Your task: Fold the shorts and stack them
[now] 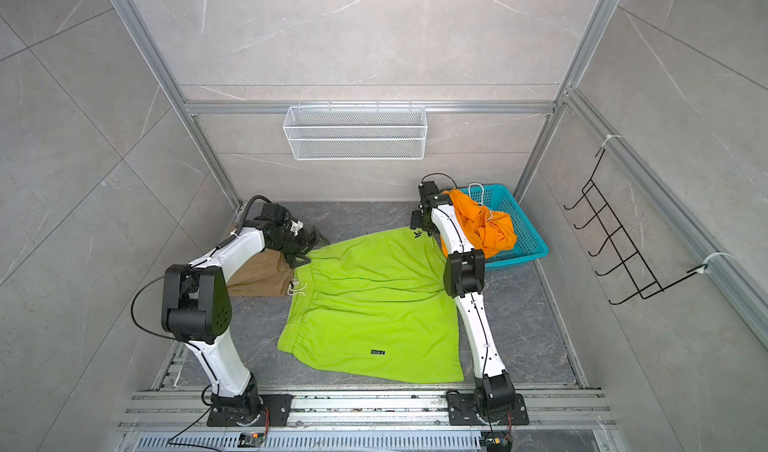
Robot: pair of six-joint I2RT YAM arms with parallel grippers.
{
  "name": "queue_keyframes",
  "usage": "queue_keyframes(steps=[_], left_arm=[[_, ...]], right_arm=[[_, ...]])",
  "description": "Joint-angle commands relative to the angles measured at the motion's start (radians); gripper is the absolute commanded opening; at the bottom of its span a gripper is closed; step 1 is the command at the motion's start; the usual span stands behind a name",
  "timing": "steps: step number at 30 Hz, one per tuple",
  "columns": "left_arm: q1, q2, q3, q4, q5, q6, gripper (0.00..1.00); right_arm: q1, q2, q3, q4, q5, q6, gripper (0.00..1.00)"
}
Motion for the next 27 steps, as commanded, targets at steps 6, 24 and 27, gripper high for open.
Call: queue_keyframes(steps=[6,24,27], left_arm=[[0.003,-0.018,-0.018,0.009,0.038,0.000,1.00],[0.124,0.004,0.098,-0.213,-0.252,0.212,0.98],[0.124,0.057,0.136,-0.225,-0.246,0.229,0.96]], right_arm=[[-0.008,0.073,0.005,0.033,-0.113,0.104,0.35],[-0.015,-0.313,-0.081,-0.009,-0.215,0.111,0.00],[-0.013,-0.358,-0.127,-0.011,-0.221,0.100,0.00]])
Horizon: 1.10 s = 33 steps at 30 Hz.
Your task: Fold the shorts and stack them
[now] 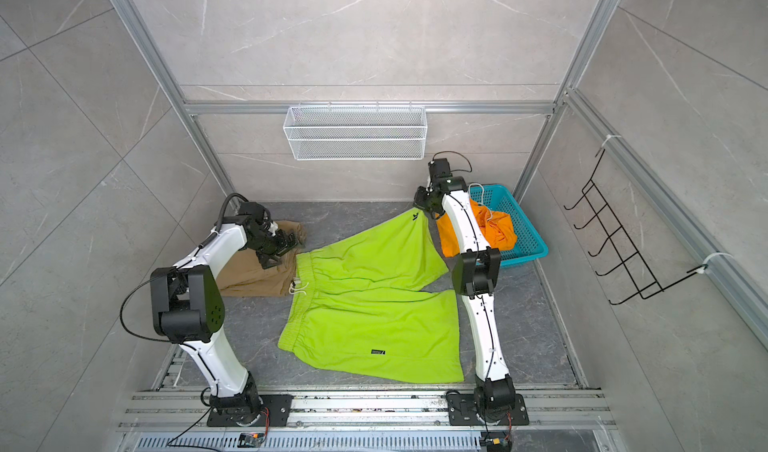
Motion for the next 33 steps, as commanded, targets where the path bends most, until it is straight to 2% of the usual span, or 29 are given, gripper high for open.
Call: queue_keyframes(steps=[1,8,16,22,26,33], left_arm=[[-0.004,0.067,0.064,-0.042,-0.010,0.072,0.95],[-0.007,0.196,0.157,0.000,0.067,0.080,0.88],[-0.030,0.328,0.257,0.037,0.117,0.097,0.84],[-0.031,0.396,0.307,0.063,0.163,0.120,0.69],[-0.032,0.391,0.279,0.098,0.177,0.137,0.59],[-0.030,0.331,0.178,0.226,0.245,0.185,0.59]], right_arm=[[0.003,-0.074,-0.057,-0.022,-0.021,-0.015,0.00],[0.005,-0.138,-0.185,0.028,-0.038,-0.024,0.00],[0.005,-0.113,-0.191,0.031,-0.060,-0.025,0.00],[0.005,-0.102,-0.185,0.031,-0.064,-0.034,0.00],[0.005,-0.077,-0.154,0.011,-0.070,-0.038,0.00],[0.005,-0.059,-0.131,0.003,-0.086,-0.036,0.00]])
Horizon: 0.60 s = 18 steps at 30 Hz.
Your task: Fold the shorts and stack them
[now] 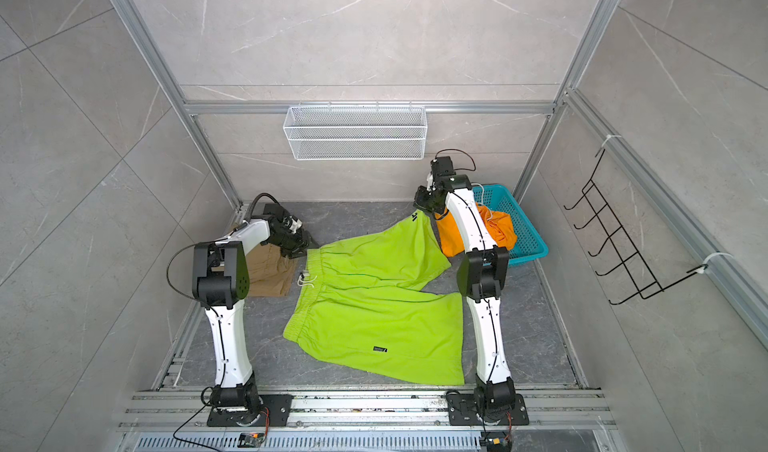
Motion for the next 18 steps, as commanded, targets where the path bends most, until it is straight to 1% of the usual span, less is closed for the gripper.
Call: queue_keyframes(steps=[1,6,11,15,18], left_arm=[[0.002,-0.045,-0.032,0.073,0.067,0.063,0.59],[0.004,-0.057,-0.091,0.150,0.108,0.080,0.59],[0.004,-0.097,-0.167,0.260,0.162,0.084,0.57],[0.005,-0.104,-0.188,0.292,0.194,0.086,0.54],[0.005,-0.109,-0.204,0.314,0.200,0.084,0.48]], right_arm=[[0.005,0.027,0.030,-0.022,-0.025,-0.016,0.00],[0.005,0.023,0.029,-0.023,-0.030,-0.016,0.00],[0.005,0.027,0.029,-0.022,-0.038,-0.016,0.00],[0.005,0.031,0.029,-0.023,-0.040,-0.017,0.00],[0.005,0.032,0.026,-0.022,-0.043,-0.017,0.00]])
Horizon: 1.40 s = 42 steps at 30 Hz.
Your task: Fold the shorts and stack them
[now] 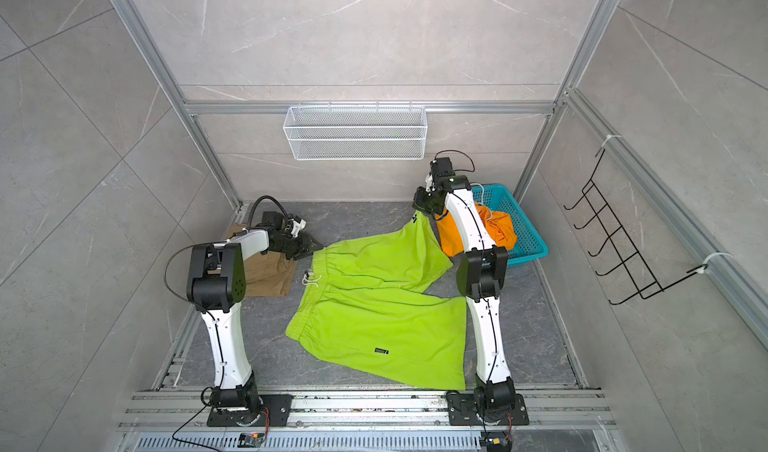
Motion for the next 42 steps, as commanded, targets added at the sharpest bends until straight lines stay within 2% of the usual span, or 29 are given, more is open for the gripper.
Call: queue_keyframes(steps=[1,7,13,15,19,26,32,42], left_arm=[[0.000,-0.056,-0.019,0.055,0.052,0.021,0.45],[-0.001,-0.056,-0.037,0.117,0.066,-0.017,0.34],[-0.007,-0.052,-0.022,0.148,0.044,-0.055,0.15],[-0.011,-0.048,-0.020,0.164,0.049,-0.071,0.13],[-0.020,-0.041,-0.007,0.172,0.047,-0.092,0.01],[-0.016,-0.078,0.033,0.171,-0.008,-0.142,0.00],[0.042,-0.069,0.098,0.190,-0.035,-0.246,0.00],[0.089,-0.055,0.183,0.249,-0.011,-0.358,0.00]], right_arm=[[0.005,0.022,0.020,-0.021,-0.016,-0.017,0.00],[0.005,0.025,0.011,-0.013,-0.028,-0.013,0.00],[0.004,0.025,0.005,-0.012,-0.030,-0.013,0.00],[0.004,0.024,0.006,-0.010,-0.029,-0.013,0.00],[0.005,0.027,0.006,-0.007,-0.029,-0.010,0.00],[0.005,0.029,0.025,-0.015,-0.031,-0.015,0.00],[-0.010,0.017,0.084,-0.041,-0.023,-0.023,0.00],[-0.032,-0.090,0.067,-0.053,-0.033,-0.030,0.00]])
